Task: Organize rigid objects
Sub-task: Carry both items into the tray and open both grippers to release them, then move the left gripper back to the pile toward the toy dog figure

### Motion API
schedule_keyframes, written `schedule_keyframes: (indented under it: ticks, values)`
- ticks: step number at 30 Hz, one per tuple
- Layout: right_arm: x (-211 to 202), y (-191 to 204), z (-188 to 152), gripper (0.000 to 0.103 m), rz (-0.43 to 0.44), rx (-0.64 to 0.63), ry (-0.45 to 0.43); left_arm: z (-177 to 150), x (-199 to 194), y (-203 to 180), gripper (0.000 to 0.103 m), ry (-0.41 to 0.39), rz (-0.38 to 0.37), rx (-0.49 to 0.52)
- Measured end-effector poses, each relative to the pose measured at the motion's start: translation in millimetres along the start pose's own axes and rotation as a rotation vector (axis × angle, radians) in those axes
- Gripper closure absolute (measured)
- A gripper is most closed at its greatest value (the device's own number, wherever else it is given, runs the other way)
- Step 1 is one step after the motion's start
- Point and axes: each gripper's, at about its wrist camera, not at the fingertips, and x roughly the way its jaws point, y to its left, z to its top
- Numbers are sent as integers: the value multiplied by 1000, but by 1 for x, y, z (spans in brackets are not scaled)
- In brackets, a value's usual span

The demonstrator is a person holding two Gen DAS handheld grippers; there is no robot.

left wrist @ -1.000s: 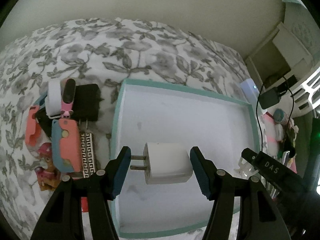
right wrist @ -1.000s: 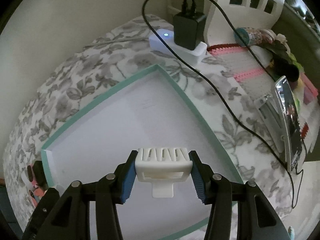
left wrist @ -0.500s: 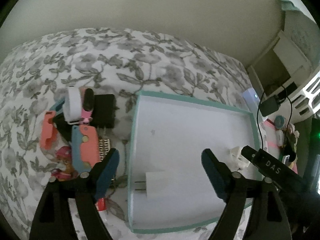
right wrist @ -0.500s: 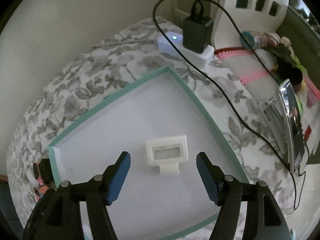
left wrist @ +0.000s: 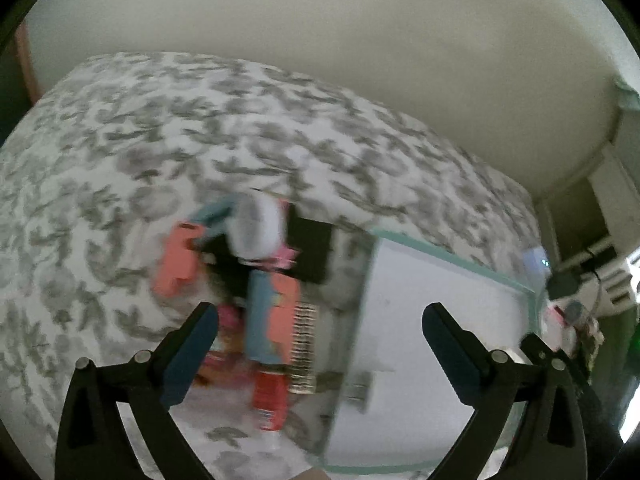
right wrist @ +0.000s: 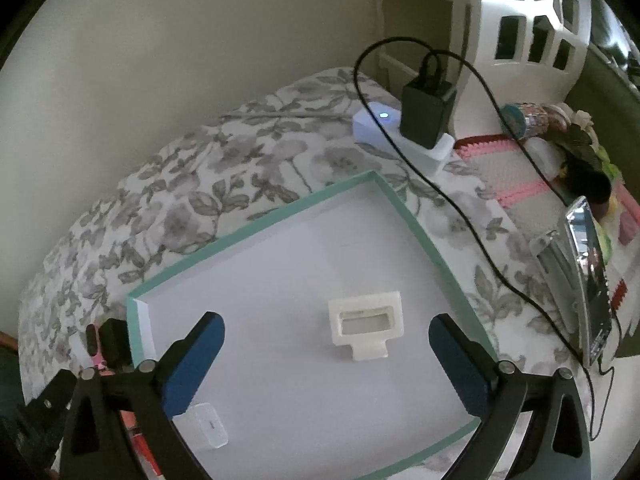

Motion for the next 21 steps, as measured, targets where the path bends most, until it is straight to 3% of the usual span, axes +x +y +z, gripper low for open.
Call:
schedule_keyframes:
  ticks: [3, 6, 16, 21]
  values:
    - [-2, 14, -5, 0, 29, -43, 2, 3, -6, 18, 2, -20, 77, -3]
    - [-4, 33, -12, 0, 136, -72, 25, 7, -11, 40, 2, -21, 155, -11]
    - [-16, 118, -58, 0, 319, -298, 98, 11, -35, 104, 2, -48, 208, -108]
    - [-9, 146, -87, 0, 364, -364, 185, 5, -28, 130, 2, 11, 199, -167]
